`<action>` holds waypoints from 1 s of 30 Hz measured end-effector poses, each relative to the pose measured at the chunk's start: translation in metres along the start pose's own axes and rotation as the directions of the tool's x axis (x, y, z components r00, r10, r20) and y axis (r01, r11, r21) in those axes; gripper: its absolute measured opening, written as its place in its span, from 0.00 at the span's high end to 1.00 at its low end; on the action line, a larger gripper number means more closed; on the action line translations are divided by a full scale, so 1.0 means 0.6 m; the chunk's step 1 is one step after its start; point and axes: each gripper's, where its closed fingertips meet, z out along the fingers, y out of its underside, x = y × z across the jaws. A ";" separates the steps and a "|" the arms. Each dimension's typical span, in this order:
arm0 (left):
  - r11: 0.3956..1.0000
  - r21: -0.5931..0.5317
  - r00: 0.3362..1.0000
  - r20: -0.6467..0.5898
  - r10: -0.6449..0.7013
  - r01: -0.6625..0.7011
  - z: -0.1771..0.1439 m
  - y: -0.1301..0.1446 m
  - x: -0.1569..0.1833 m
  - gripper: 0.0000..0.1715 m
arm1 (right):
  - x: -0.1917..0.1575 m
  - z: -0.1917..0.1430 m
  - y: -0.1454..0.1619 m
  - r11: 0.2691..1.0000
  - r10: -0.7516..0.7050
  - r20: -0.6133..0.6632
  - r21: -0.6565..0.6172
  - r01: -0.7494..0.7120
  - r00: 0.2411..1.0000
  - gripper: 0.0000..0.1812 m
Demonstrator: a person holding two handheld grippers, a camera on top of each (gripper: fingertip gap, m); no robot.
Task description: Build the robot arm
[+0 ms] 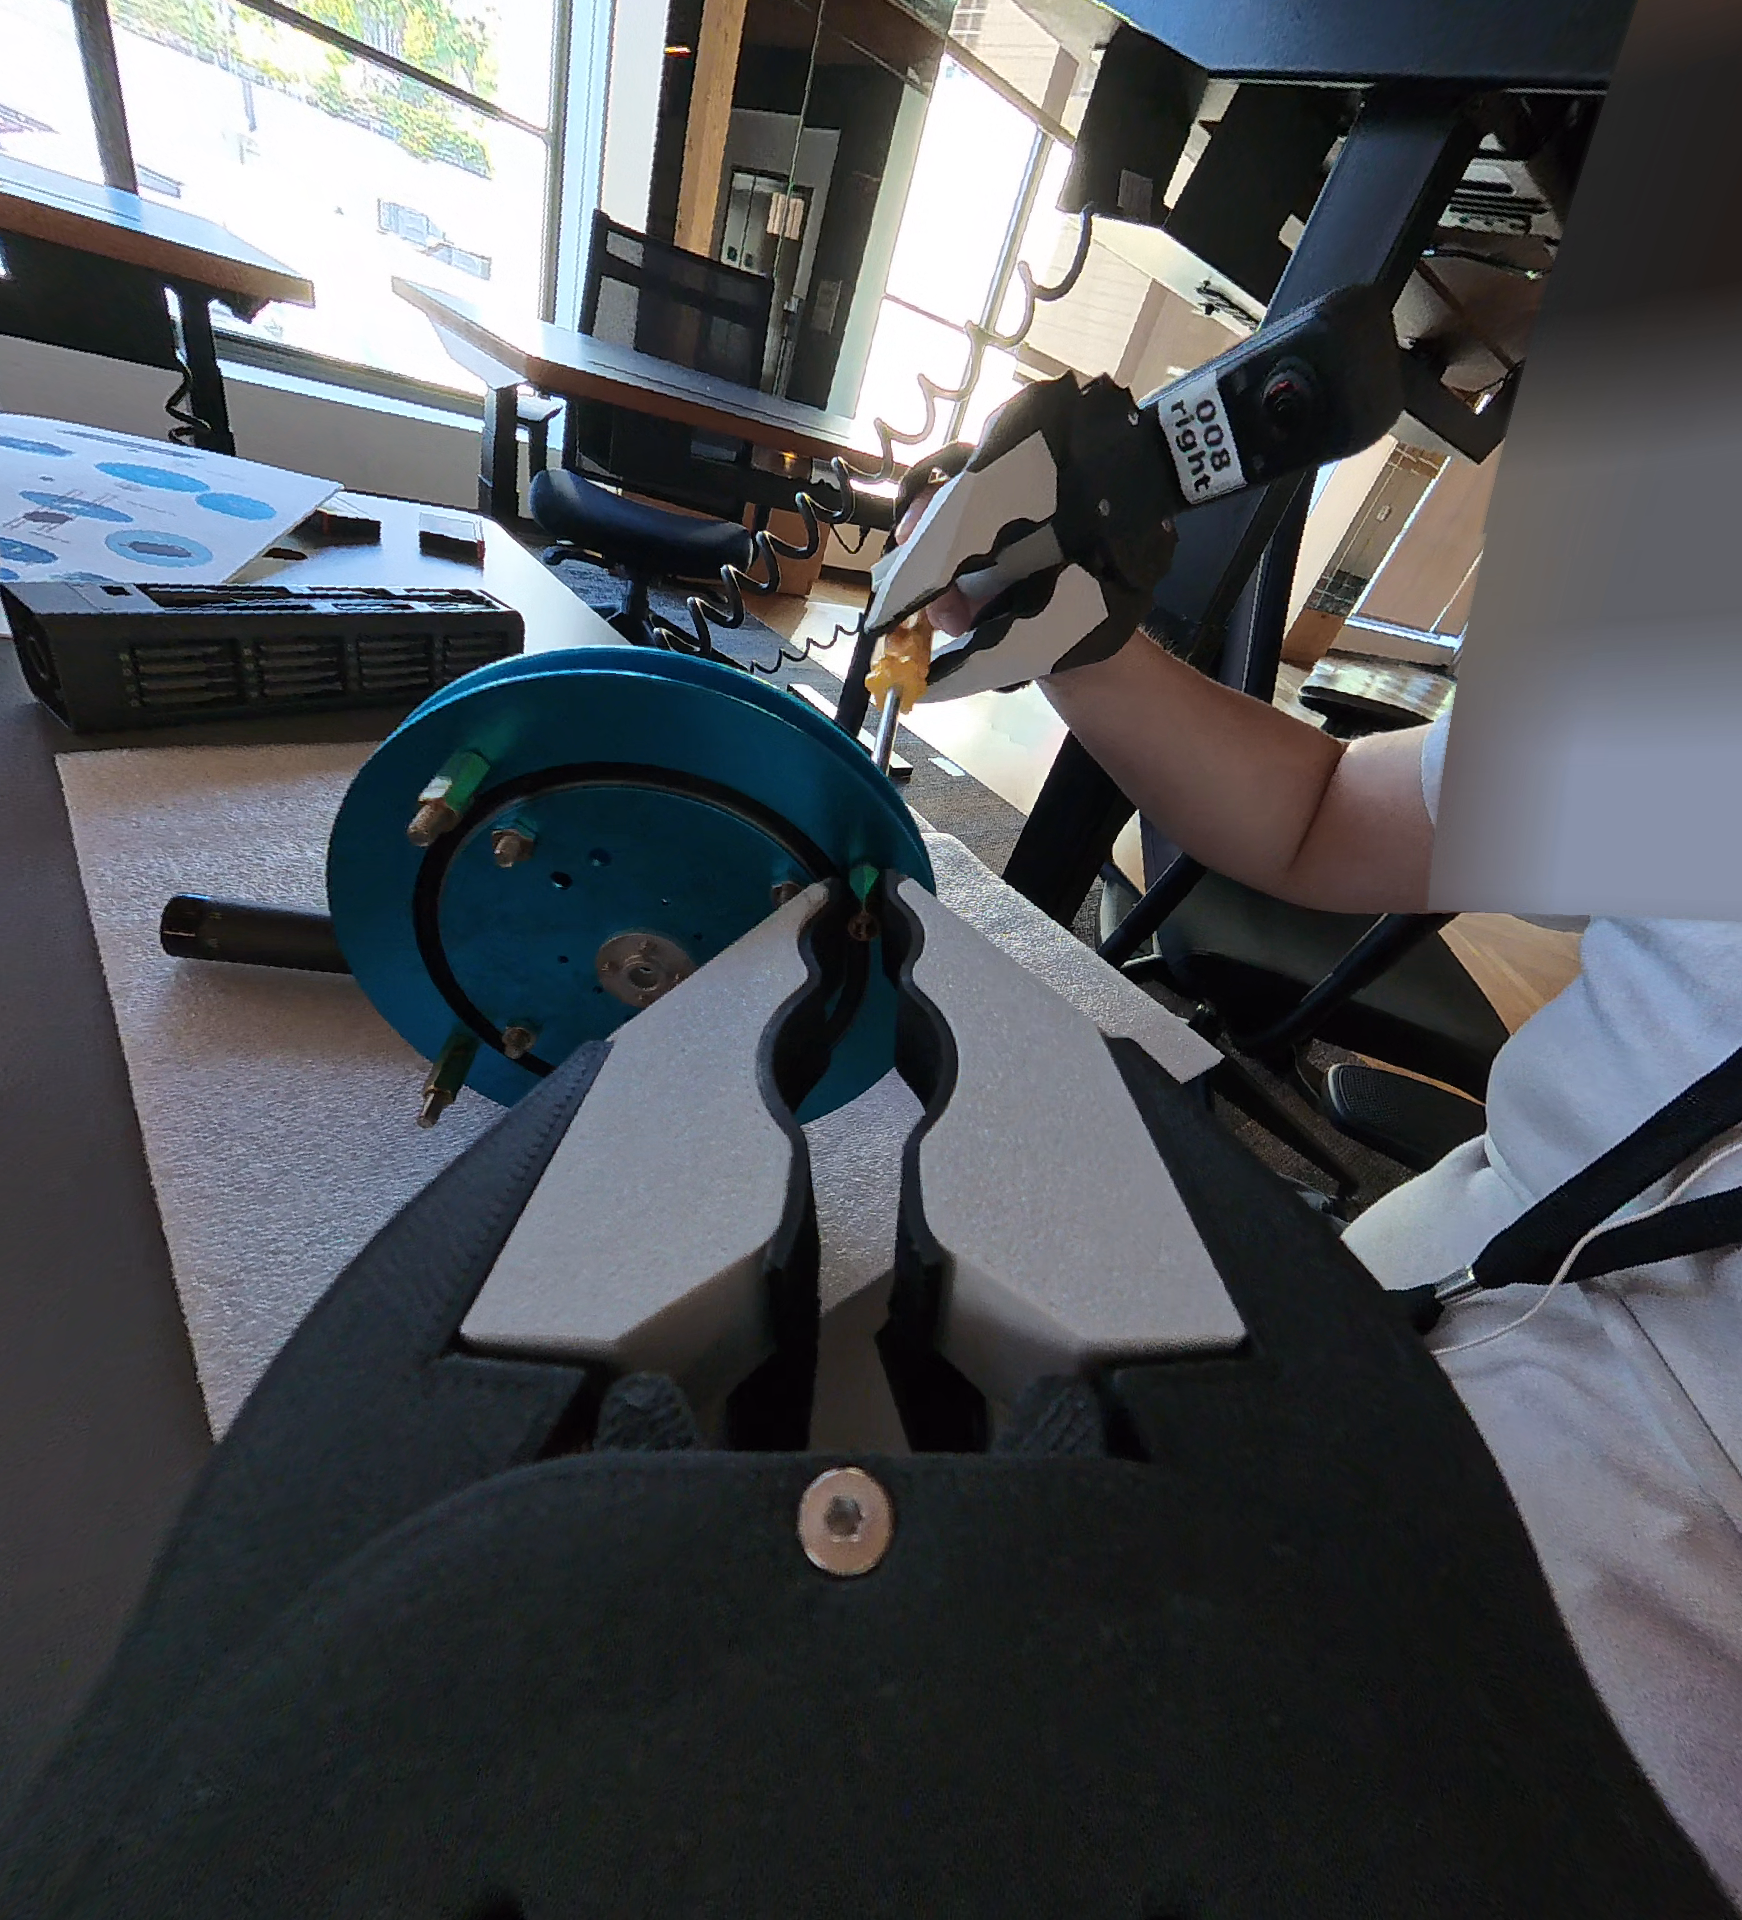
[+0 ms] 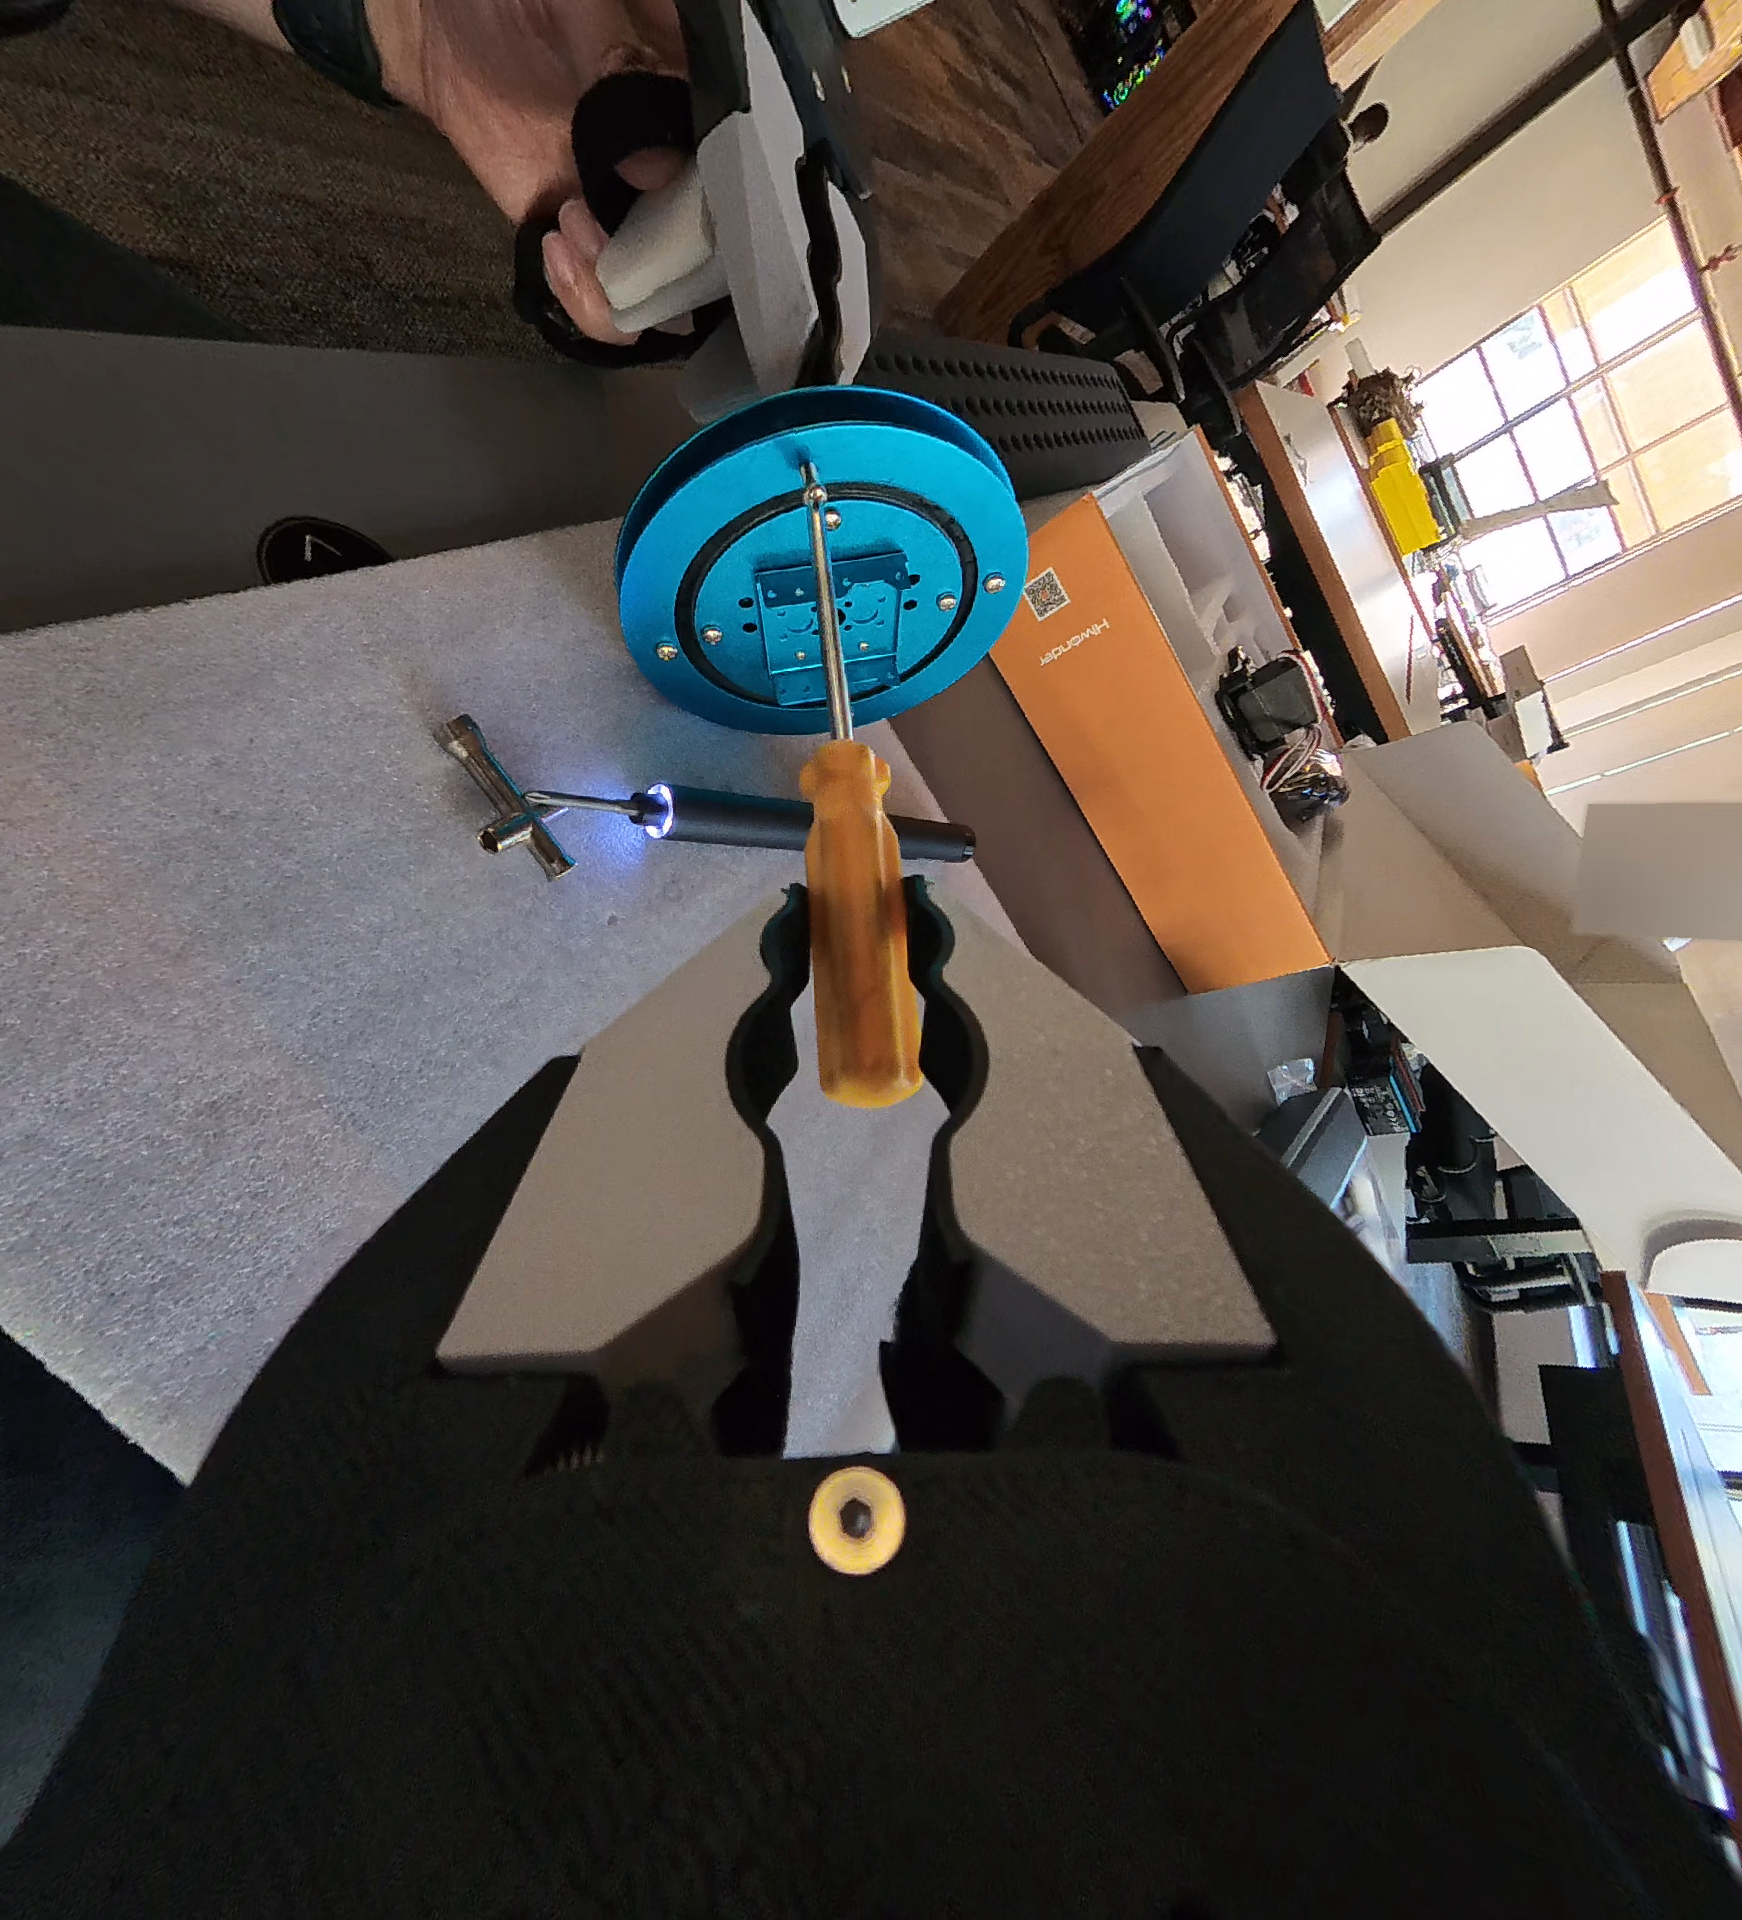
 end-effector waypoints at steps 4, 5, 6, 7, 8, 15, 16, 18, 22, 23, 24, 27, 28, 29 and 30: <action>1.000 -0.009 1.000 -0.011 0.001 -0.002 0.000 0.001 0.002 0.98 | 0.002 0.001 0.000 0.998 -0.057 -0.003 -0.015 0.057 0.998 0.91; 1.000 -0.010 1.000 -0.013 0.000 0.000 0.000 0.001 0.002 0.98 | 0.005 0.000 -0.003 0.996 -0.084 -0.011 -0.010 0.084 0.996 0.91; 1.000 -0.011 1.000 -0.015 -0.003 0.002 0.000 0.001 0.002 0.98 | 0.009 -0.001 -0.006 0.991 -0.130 -0.028 -0.009 0.130 0.991 0.91; 1.000 -0.011 1.000 -0.014 -0.004 0.004 0.000 0.001 0.001 0.98 | 0.013 -0.003 -0.009 0.983 -0.183 -0.045 -0.017 0.182 0.982 0.91; 1.000 -0.012 1.000 -0.014 -0.006 0.006 0.001 0.001 0.001 0.98 | 0.017 -0.004 -0.012 0.973 -0.232 -0.060 -0.029 0.231 0.971 0.91; 0.998 0.002 0.998 -0.023 -0.056 0.056 0.001 0.000 0.000 0.98 | 0.037 -0.006 -0.025 0.809 -0.587 -0.230 -0.201 0.552 0.776 0.91; 0.998 0.004 0.997 -0.026 -0.068 0.068 0.001 0.000 0.000 0.98 | 0.038 -0.007 -0.026 0.778 -0.627 -0.255 -0.238 0.581 0.736 0.91; 0.996 0.008 0.996 -0.027 -0.085 0.085 0.001 -0.002 -0.001 0.98 | 0.038 -0.008 -0.031 0.720 -0.694 -0.303 -0.308 0.622 0.653 0.91; 0.992 0.019 0.992 -0.020 -0.125 0.126 -0.002 -0.005 -0.007 0.98 | 0.027 -0.012 -0.039 0.682 -0.731 -0.352 -0.346 0.644 0.585 0.91; 0.992 0.017 0.992 -0.019 -0.123 0.123 -0.003 -0.005 -0.006 0.98 | 0.025 -0.012 -0.040 0.682 -0.731 -0.351 -0.355 0.640 0.584 0.91; 0.993 0.014 0.993 -0.017 -0.113 0.114 -0.003 -0.005 -0.006 0.98 | 0.022 -0.010 -0.036 0.697 -0.717 -0.336 -0.352 0.625 0.611 0.91; 0.997 -0.011 0.997 -0.017 -0.077 0.077 -0.002 0.000 0.000 0.98 | 0.020 -0.007 -0.025 0.784 -0.617 -0.279 -0.301 0.543 0.736 0.91; 0.998 -0.020 0.998 -0.015 -0.056 0.056 -0.001 0.002 0.002 0.98 | 0.022 -0.007 -0.024 0.820 -0.565 -0.262 -0.281 0.499 0.782 0.91; 0.999 -0.029 0.999 -0.012 -0.037 0.037 0.000 0.003 0.003 0.98 | 0.023 -0.006 -0.021 0.853 -0.508 -0.230 -0.265 0.449 0.830 0.92; 0.999 -0.033 1.000 -0.008 -0.026 0.026 0.001 0.004 0.004 0.97 | 0.023 -0.006 -0.018 0.882 -0.447 -0.195 -0.256 0.395 0.873 0.92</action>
